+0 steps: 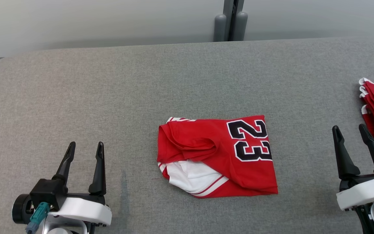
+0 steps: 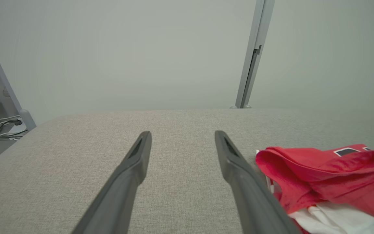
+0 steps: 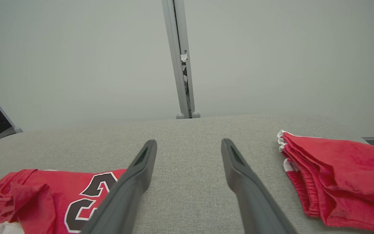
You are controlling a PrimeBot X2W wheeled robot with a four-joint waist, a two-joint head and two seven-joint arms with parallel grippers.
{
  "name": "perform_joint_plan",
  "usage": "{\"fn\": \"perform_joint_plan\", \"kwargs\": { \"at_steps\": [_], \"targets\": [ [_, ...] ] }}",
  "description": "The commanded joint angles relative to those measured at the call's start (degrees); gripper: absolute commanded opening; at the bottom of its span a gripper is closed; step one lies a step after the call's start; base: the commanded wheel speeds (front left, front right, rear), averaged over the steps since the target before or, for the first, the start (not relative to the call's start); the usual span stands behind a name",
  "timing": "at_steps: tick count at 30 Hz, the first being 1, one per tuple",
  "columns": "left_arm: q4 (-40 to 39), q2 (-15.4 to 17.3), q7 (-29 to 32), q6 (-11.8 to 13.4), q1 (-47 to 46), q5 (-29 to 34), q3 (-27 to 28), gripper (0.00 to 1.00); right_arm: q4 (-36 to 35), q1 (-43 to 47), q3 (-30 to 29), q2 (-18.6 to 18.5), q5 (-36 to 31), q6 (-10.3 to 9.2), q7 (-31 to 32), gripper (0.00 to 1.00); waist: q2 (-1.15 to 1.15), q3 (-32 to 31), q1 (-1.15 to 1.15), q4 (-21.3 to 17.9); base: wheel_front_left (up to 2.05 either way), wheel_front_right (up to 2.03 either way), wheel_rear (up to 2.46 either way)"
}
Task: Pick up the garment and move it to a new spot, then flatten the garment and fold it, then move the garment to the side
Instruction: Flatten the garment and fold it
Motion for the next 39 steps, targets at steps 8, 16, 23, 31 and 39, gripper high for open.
{"fn": "perform_joint_plan", "kwargs": {
  "at_steps": [8, 16, 23, 31, 39],
  "targets": [
    [-0.47, -0.09, 0.05, -0.04, -2.23, 0.26, -1.20, 1.00, 0.49, -0.77, 1.32, -1.74, 0.91, 0.02, 1.01, 0.00, 0.00, 1.62, 0.00, 2.56, 0.00, 0.00, 0.00],
    [0.13, -0.97, -0.62, -0.76, -4.57, 0.20, -2.10, 1.00, 7.26, -7.88, 11.96, -4.00, 3.75, 0.02, 0.19, 0.00, 0.00, 4.45, 0.00, 5.53, 0.00, 0.00, 0.00],
    [1.65, -2.43, -1.34, -1.55, -6.61, 0.08, -2.93, 1.00, 16.55, -16.15, 24.23, -5.16, 8.06, 0.02, -2.19, 0.00, 0.00, 6.03, 0.00, 8.12, 0.00, 0.00, 0.00],
    [2.90, -3.41, -1.89, -2.16, -7.23, 0.26, -2.87, 1.00, 23.89, -22.26, 35.27, -7.40, 13.75, 0.02, -3.51, 0.00, 0.00, 6.84, 0.00, 9.28, 0.00, 0.00, 0.00],
    [3.52, -3.92, -2.04, -2.51, -7.46, 0.55, -2.31, 1.00, 24.77, -24.01, 42.02, -9.16, 17.96, 0.02, -5.13, 0.00, 0.00, 6.78, 0.00, 8.91, 0.00, 0.00, 0.00]
  ]
}}
